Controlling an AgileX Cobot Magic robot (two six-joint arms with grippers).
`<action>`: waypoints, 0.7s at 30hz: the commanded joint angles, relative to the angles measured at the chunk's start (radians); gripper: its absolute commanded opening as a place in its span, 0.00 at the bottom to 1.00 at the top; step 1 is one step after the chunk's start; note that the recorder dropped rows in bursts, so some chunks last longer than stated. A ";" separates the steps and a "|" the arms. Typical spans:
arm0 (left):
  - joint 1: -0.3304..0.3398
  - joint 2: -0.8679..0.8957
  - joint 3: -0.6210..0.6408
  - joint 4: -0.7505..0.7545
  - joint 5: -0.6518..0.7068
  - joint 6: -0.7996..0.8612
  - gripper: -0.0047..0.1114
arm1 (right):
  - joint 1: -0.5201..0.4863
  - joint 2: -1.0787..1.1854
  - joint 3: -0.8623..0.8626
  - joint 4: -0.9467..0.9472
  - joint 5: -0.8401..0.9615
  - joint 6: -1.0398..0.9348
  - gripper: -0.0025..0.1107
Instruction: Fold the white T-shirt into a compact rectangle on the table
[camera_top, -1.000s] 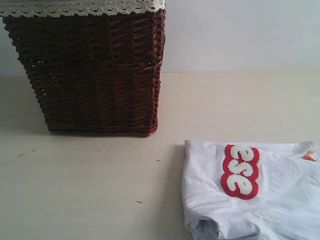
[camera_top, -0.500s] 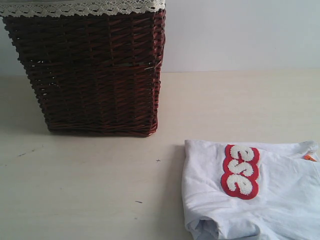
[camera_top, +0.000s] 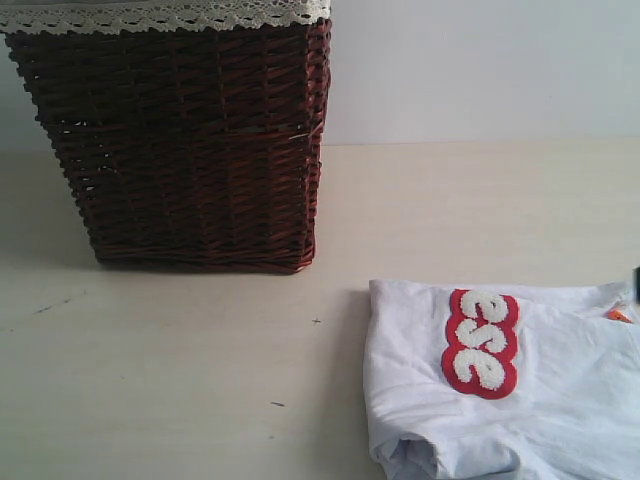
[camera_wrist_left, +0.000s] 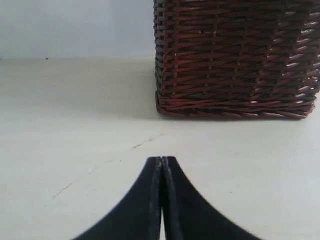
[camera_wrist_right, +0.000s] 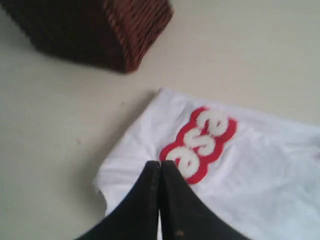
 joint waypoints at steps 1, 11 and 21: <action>0.002 -0.006 0.003 -0.008 -0.001 0.005 0.04 | 0.047 0.326 0.006 0.084 -0.054 -0.127 0.02; 0.002 -0.006 0.003 -0.008 -0.001 0.005 0.04 | 0.264 0.875 -0.022 -0.274 -0.390 0.274 0.02; 0.002 -0.006 0.003 -0.008 -0.001 0.005 0.04 | 0.342 1.175 -0.102 -0.321 -0.575 0.324 0.02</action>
